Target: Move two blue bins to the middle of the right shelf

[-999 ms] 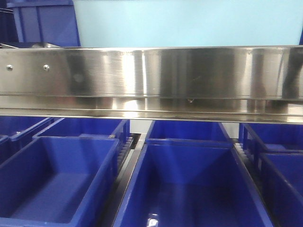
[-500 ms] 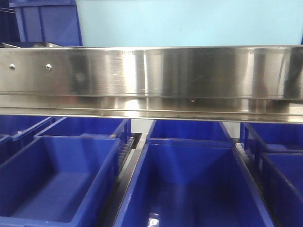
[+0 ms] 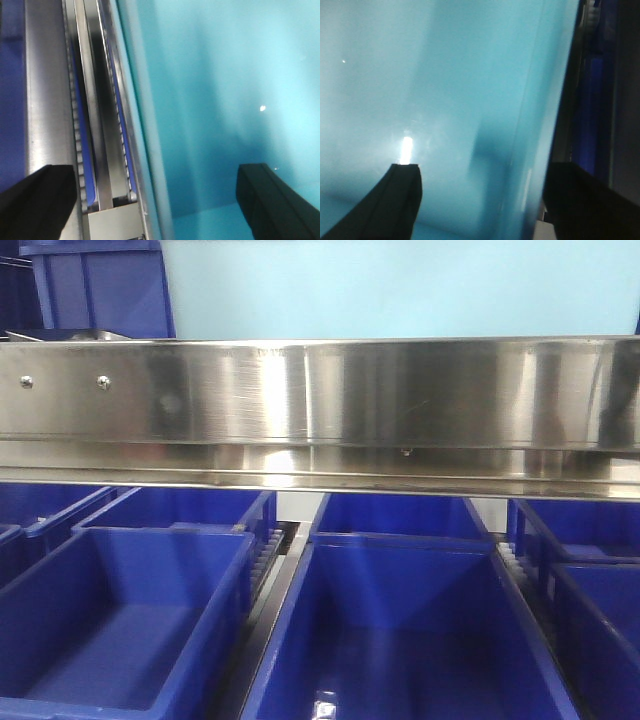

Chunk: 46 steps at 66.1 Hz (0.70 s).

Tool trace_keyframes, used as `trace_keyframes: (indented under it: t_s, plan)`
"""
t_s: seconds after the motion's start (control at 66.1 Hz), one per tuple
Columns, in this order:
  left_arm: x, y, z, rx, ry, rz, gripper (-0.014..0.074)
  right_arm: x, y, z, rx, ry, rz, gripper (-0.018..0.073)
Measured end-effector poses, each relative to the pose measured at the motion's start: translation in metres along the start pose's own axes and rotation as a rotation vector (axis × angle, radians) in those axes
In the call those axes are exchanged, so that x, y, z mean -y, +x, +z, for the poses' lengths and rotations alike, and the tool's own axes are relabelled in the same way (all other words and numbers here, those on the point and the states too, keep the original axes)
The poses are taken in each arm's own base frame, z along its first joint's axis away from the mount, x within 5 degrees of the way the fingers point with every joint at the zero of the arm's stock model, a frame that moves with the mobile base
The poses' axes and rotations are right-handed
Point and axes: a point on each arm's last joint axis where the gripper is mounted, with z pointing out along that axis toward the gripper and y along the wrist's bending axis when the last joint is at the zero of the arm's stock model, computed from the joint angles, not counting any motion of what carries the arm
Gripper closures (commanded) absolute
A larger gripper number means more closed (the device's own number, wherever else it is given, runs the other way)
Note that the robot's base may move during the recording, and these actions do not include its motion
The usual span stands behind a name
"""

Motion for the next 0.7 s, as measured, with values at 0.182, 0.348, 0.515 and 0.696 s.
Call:
trace_keyframes:
  t_s: [0.182, 0.348, 0.515, 0.696]
  plan:
    - [-0.001, 0.002, 0.009, -0.028, -0.004, 0.0, 0.0109, 0.002, 0.002, 0.016, -0.057, 0.008, 0.003, 0.0282]
    - [0.0, 0.002, 0.009, -0.033, 0.004, -0.005, 0.043, 0.005, 0.005, 0.02, -0.073, 0.031, -0.013, 0.0627]
    - [-0.003, 0.002, 0.009, -0.04, -0.025, 0.006, 0.0706, 0.005, 0.007, 0.024, -0.068, 0.022, -0.015, 0.0713]
    - [-0.004, 0.003, 0.009, -0.047, -0.032, 0.009, 0.0707, 0.005, 0.007, 0.026, -0.058, 0.017, -0.013, 0.0713]
